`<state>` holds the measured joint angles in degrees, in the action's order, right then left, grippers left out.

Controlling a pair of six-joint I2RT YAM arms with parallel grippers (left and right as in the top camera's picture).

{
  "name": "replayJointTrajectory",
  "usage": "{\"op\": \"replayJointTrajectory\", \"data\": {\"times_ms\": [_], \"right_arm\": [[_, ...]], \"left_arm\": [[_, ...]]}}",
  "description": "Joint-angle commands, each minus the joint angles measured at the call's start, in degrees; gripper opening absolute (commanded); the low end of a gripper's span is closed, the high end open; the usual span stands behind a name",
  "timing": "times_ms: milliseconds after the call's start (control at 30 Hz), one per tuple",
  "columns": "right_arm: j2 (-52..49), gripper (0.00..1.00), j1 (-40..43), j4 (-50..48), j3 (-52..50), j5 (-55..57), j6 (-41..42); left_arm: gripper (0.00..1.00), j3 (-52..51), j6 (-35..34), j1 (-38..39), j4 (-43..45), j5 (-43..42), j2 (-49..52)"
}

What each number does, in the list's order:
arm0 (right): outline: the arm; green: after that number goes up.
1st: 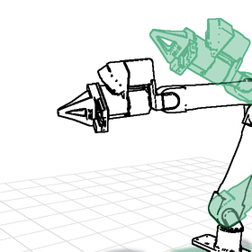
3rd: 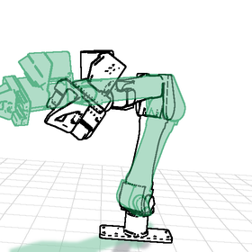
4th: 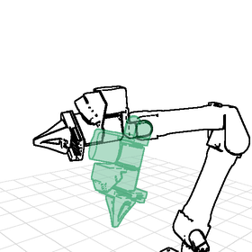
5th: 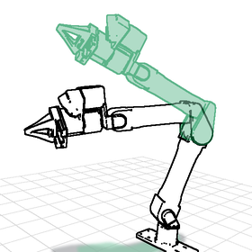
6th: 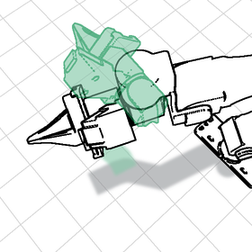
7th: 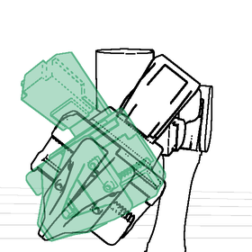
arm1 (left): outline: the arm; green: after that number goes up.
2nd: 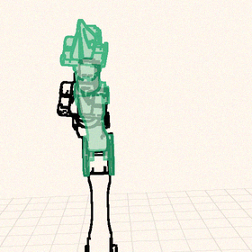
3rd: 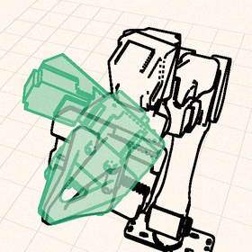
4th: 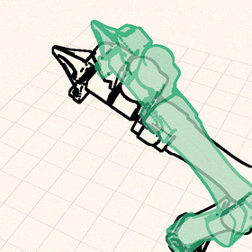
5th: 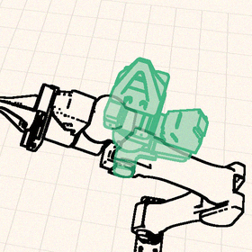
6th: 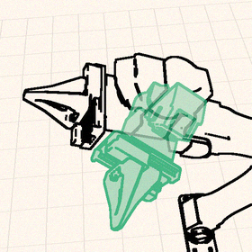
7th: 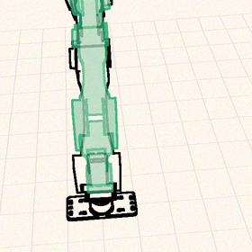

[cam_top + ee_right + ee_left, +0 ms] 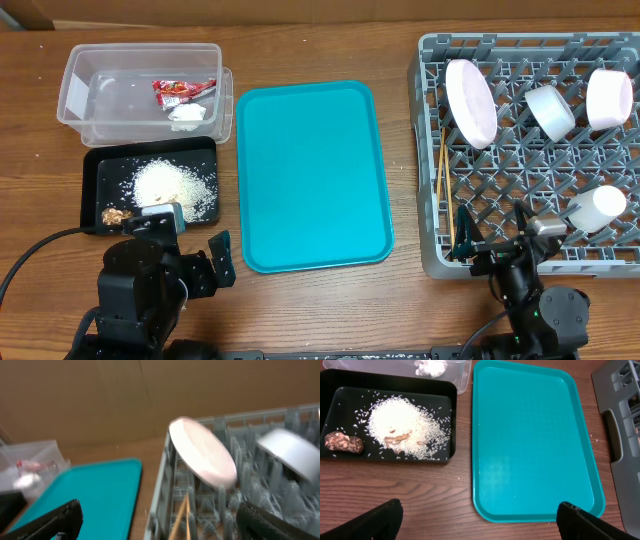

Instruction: Sort waste into correct bins and load items into the dishwasher

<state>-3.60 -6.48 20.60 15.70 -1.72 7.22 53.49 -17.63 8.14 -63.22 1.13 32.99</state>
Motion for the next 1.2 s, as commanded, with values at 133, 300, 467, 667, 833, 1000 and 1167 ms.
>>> {"op": "replayJointTrajectory", "data": {"times_ms": [133,300,467,667,833,1000,1167], "right_arm": [[3.43,1.0,0.09,-12.59,-7.39,0.61,-0.11],[3.43,1.0,1.79,-24.24,-14.51,0.96,-0.13],[3.43,1.0,2.97,-15.98,-15.26,-2.1,-4.44],[3.43,1.0,2.97,-16.06,-15.26,-1.79,-4.42],[3.43,1.0,2.97,-16.06,-15.26,-1.79,-4.44],[3.43,1.0,2.97,-16.06,-15.26,-1.79,-4.44],[3.43,1.0,2.97,-16.06,-15.26,-1.79,-4.44]], "left_arm": [[1.0,-0.52,-0.39,-0.2,0.04,0.76,-0.39],[1.0,-0.52,-0.39,-0.2,0.02,0.76,-0.39],[1.0,-0.52,-0.39,-0.2,0.04,0.76,-0.39],[1.0,-0.52,-0.39,-0.2,0.04,0.76,-0.39],[1.0,-0.52,-0.39,-0.2,0.04,0.76,-0.39],[1.0,-0.52,-0.39,-0.2,0.02,0.76,-0.39],[1.0,-0.52,-0.39,-0.2,0.04,0.76,-0.39]]}}
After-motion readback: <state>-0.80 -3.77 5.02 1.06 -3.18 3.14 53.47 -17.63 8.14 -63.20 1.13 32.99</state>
